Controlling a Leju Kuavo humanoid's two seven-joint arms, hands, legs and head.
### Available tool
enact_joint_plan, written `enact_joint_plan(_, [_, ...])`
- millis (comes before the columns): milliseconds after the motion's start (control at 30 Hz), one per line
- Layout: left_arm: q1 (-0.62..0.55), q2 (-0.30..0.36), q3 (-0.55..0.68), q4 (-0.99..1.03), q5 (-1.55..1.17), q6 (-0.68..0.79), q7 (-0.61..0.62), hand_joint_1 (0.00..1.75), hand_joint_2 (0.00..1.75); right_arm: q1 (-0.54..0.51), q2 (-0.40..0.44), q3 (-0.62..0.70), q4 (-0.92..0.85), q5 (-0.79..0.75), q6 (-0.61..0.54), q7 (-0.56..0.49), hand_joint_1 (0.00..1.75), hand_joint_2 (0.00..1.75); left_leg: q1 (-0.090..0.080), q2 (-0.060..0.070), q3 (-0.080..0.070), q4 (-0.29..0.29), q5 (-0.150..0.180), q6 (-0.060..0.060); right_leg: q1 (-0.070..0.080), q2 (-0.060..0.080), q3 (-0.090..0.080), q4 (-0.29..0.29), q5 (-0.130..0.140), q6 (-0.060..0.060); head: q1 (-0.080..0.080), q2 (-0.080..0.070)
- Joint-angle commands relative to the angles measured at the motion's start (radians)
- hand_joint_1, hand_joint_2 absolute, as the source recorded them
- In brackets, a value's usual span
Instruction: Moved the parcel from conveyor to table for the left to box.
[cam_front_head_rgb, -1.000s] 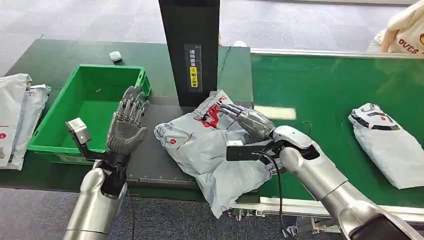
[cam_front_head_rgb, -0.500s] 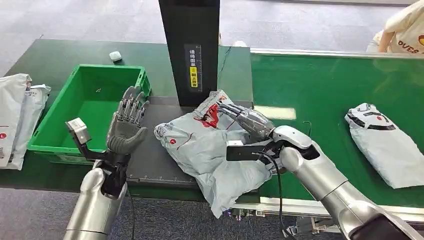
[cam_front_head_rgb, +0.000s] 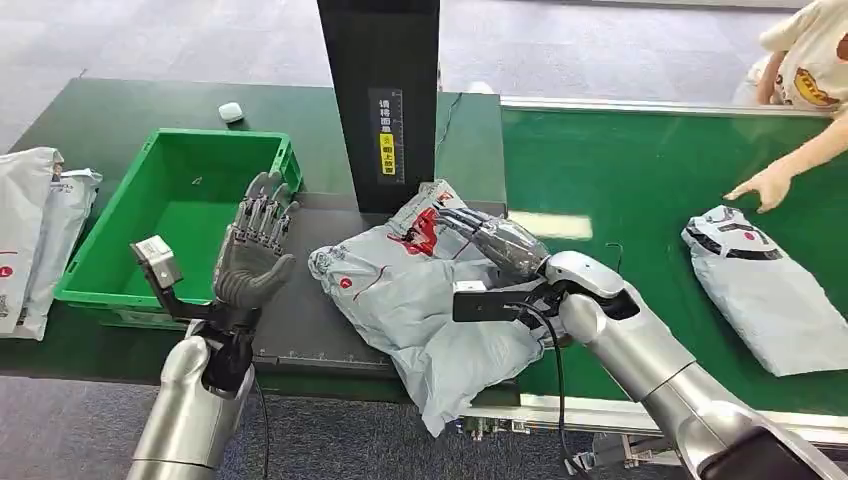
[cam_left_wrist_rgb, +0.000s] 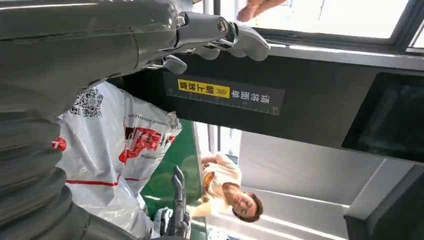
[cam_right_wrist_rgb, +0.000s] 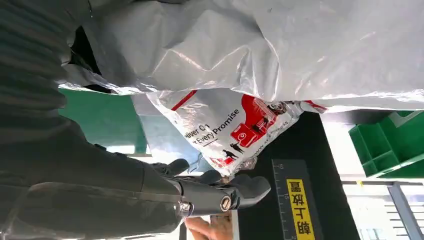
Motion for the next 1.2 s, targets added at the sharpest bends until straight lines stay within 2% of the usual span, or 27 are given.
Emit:
enact_joint_plan(33, [-0.022, 0.017, -0.019, 0.017, -0.001, 0.0, 0.001, 0.0, 1.75, -0.022, -0.011, 0.023, 0.003, 0.002, 0.001, -0.001, 0.0, 1.75, 0.0, 0.0, 0.003, -0.001, -0.001, 0.0, 0.0, 0.0, 0.003, -0.001, -0.001, -0.001, 0.0, 0.0])
enact_joint_plan(1200, [-0.022, 0.017, -0.019, 0.017, -0.001, 0.0, 0.001, 0.0, 1.75, -0.022, -0.011, 0.023, 0.003, 0.002, 0.001, -0.001, 0.0, 1.75, 0.0, 0.0, 0.003, -0.001, -0.001, 0.0, 0.0, 0.0, 0.003, -0.001, -0.001, -0.001, 0.0, 0.0])
